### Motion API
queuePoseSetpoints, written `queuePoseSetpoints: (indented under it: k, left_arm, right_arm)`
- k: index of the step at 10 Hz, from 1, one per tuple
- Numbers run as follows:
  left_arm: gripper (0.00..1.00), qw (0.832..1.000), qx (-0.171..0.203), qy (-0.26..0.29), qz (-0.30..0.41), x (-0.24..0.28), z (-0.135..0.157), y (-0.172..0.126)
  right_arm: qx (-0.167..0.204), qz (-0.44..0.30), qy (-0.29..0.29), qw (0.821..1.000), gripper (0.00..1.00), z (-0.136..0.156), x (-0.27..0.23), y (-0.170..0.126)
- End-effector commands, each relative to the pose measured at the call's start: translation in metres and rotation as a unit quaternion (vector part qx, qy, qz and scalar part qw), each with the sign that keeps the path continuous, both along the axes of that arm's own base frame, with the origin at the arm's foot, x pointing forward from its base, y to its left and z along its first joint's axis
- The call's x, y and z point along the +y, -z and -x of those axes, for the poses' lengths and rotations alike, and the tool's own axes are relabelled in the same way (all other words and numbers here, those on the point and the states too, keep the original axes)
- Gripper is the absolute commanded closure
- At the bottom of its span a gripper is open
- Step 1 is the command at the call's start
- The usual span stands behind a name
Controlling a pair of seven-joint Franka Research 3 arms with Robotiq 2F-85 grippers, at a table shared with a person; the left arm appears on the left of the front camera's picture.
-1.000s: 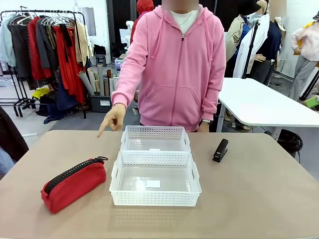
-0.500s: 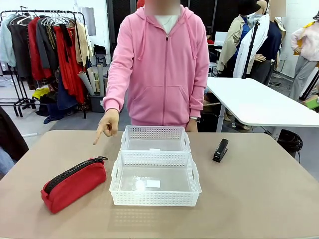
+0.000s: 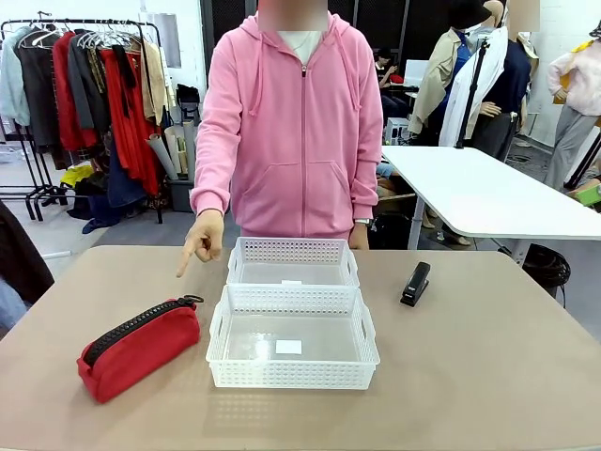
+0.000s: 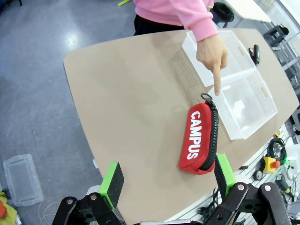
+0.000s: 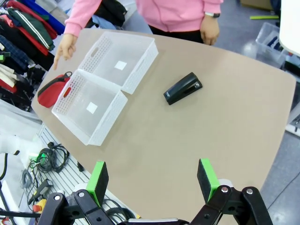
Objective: Distribute items into two baskets.
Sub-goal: Pick up the Pencil pouch that the person points to.
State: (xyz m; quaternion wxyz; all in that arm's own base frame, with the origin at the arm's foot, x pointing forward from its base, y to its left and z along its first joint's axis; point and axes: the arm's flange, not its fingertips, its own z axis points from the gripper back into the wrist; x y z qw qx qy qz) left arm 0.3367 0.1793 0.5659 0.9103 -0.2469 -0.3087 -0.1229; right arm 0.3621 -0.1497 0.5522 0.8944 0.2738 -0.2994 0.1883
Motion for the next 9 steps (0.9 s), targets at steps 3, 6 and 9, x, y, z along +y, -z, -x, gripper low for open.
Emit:
queuePoseSetpoints:
  k: [3,6,9]
  left_arm:
    - [0.00,1.000,0.009,-0.006,-0.018,-0.015,-0.004,0.001]
    - [0.00,0.996,0.010,0.043,-0.075,-0.073,-0.004,0.001]
    - [0.00,0.986,0.018,0.092,-0.135,-0.130,-0.002,0.017]
  right_arm:
    - [-0.005,-0.001,0.001,1.000,0.00,-0.002,0.001,-0.001]
    - [-0.005,-0.001,0.001,1.000,0.00,-0.002,0.001,-0.001]
    - [-0.005,-0.001,0.001,1.000,0.00,-0.002,0.001,-0.001]
